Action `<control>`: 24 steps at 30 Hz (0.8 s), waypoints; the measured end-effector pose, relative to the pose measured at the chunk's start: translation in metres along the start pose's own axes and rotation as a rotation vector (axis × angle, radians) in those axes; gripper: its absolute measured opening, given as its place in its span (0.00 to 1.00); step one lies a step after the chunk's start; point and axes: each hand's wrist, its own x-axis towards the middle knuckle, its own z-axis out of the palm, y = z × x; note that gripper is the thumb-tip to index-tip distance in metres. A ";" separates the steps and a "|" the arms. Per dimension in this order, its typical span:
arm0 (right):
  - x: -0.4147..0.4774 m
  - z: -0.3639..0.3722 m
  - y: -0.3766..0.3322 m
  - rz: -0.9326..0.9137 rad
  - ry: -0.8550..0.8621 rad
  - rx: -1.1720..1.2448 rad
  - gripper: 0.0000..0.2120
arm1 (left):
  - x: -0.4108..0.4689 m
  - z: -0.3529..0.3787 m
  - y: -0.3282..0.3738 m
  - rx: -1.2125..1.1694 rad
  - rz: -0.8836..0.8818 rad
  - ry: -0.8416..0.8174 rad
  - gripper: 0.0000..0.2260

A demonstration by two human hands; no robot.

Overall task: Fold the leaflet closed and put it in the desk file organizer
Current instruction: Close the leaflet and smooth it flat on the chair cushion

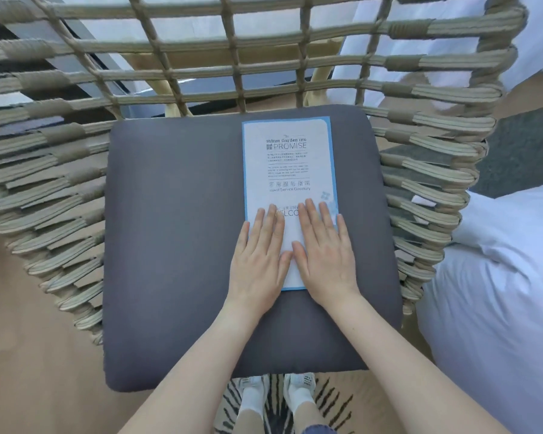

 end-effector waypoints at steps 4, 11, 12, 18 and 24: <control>0.003 0.025 0.005 -0.012 0.045 -0.052 0.29 | 0.003 0.027 -0.007 0.001 0.000 0.021 0.27; 0.006 0.039 0.007 -0.017 0.054 -0.070 0.29 | 0.005 0.041 -0.011 0.006 0.006 0.040 0.27; 0.005 0.037 0.006 -0.011 0.045 -0.061 0.29 | 0.005 0.039 -0.010 0.002 0.001 0.028 0.27; -0.003 0.020 0.010 -0.029 0.029 -0.004 0.29 | -0.004 0.025 -0.012 -0.036 0.015 0.003 0.27; -0.044 0.030 0.014 -0.059 0.038 -0.014 0.30 | -0.048 0.037 -0.009 -0.032 0.007 0.003 0.28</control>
